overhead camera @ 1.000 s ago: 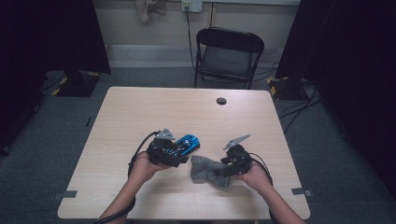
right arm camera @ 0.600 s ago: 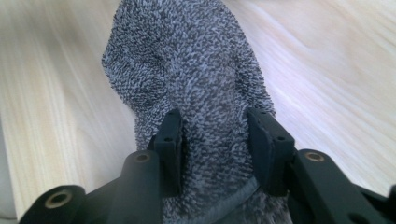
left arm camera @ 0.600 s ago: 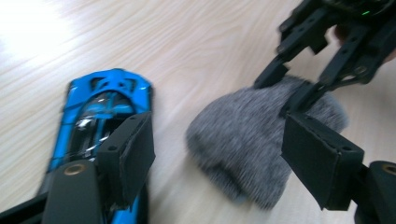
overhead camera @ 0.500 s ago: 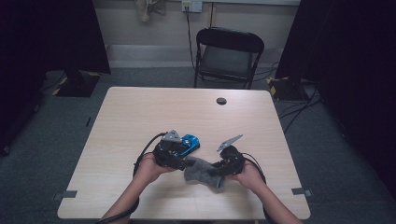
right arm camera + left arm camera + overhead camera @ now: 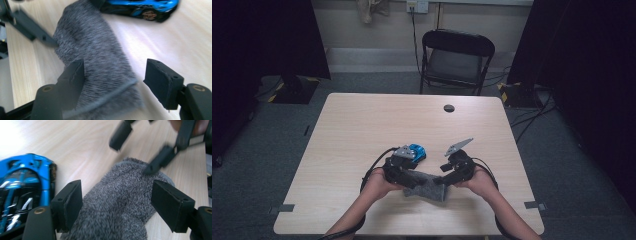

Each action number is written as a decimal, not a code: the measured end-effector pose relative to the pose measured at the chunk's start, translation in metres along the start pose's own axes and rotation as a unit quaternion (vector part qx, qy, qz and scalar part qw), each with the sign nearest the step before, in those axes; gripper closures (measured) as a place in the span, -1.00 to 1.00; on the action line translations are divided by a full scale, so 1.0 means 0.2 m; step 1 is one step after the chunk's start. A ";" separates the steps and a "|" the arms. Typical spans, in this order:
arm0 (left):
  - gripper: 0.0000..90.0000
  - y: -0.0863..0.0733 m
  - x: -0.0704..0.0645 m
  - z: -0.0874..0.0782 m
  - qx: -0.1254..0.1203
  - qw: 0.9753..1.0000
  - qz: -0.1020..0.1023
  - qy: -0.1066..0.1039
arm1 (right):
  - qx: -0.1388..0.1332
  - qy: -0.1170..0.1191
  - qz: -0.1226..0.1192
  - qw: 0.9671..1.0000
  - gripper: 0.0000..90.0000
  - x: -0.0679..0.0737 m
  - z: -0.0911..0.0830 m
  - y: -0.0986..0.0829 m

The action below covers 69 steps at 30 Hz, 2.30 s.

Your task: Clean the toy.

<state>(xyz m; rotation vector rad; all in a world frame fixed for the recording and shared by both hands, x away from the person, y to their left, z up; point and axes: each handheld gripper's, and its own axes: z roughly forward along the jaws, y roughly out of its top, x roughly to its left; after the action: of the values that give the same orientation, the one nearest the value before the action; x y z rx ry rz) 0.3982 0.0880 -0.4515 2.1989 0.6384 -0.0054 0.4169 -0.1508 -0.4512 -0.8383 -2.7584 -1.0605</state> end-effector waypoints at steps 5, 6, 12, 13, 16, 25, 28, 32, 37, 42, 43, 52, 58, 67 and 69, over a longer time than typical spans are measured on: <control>-0.45 -0.01 -0.02 0.08 0.025 1.000 0.018 -0.002 | -0.006 -0.023 0.014 1.000 -0.30 -0.05 -0.04 0.00; -0.45 -0.02 -0.03 0.10 0.033 0.999 0.024 0.000 | -0.005 -0.025 0.016 1.000 -0.30 -0.06 -0.05 0.00; -0.15 -0.06 -0.05 0.13 0.075 0.993 0.079 0.033 | -0.016 -0.041 0.024 0.999 -0.31 -0.08 -0.02 0.02; -0.01 -0.07 -0.06 0.13 0.073 0.994 0.079 0.036 | -0.019 -0.048 0.025 0.998 -0.31 -0.08 -0.01 0.03; 0.45 -0.06 -0.07 0.10 0.090 0.991 0.085 0.040 | -0.032 -0.060 0.028 0.997 -0.30 -0.08 0.01 0.06; 0.63 -0.07 -0.06 -0.07 0.044 0.997 0.044 0.051 | -0.064 -0.080 0.004 0.995 -0.33 -0.04 0.11 0.19; 0.62 -0.09 -0.04 -0.17 0.033 0.997 0.030 0.058 | -0.076 -0.079 0.006 0.994 -0.43 -0.04 0.15 0.23; 0.61 -0.16 -0.01 -0.25 0.034 0.997 0.011 0.066 | -0.081 -0.076 0.001 0.994 -0.55 -0.02 0.21 0.29; 0.60 -0.24 0.04 -0.36 0.024 0.996 -0.015 0.080 | -0.088 -0.075 0.008 0.993 -0.69 0.00 0.28 0.35; 0.59 -0.30 0.08 -0.46 0.015 0.995 -0.037 0.096 | -0.079 -0.081 0.003 0.994 -0.68 0.01 0.35 0.40; 0.59 -0.31 0.09 -0.47 0.015 0.994 -0.039 0.097 | -0.075 -0.084 -0.001 0.994 -0.68 0.02 0.37 0.41; 0.59 -0.43 0.16 -0.65 0.005 0.986 -0.075 0.148 | -0.065 -0.073 -0.021 0.995 -0.67 0.05 0.47 0.46; 0.58 -0.48 0.21 -0.68 0.008 0.978 -0.097 0.183 | -0.062 -0.081 -0.034 0.994 -0.67 0.06 0.50 0.46; 0.25 -0.52 0.26 -0.61 0.020 0.975 -0.112 0.188 | -0.058 -0.109 -0.064 0.990 -0.71 0.06 0.51 0.42; -0.07 -0.51 0.27 -0.61 0.014 0.973 -0.118 0.196 | -0.055 -0.109 -0.063 0.991 -0.71 0.05 0.50 0.42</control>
<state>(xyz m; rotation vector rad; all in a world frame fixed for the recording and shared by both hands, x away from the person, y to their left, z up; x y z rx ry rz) 0.3748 0.2542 -0.4573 2.1543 1.1219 0.3046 0.4643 -0.0300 -0.4745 -0.8493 -2.9925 -1.2219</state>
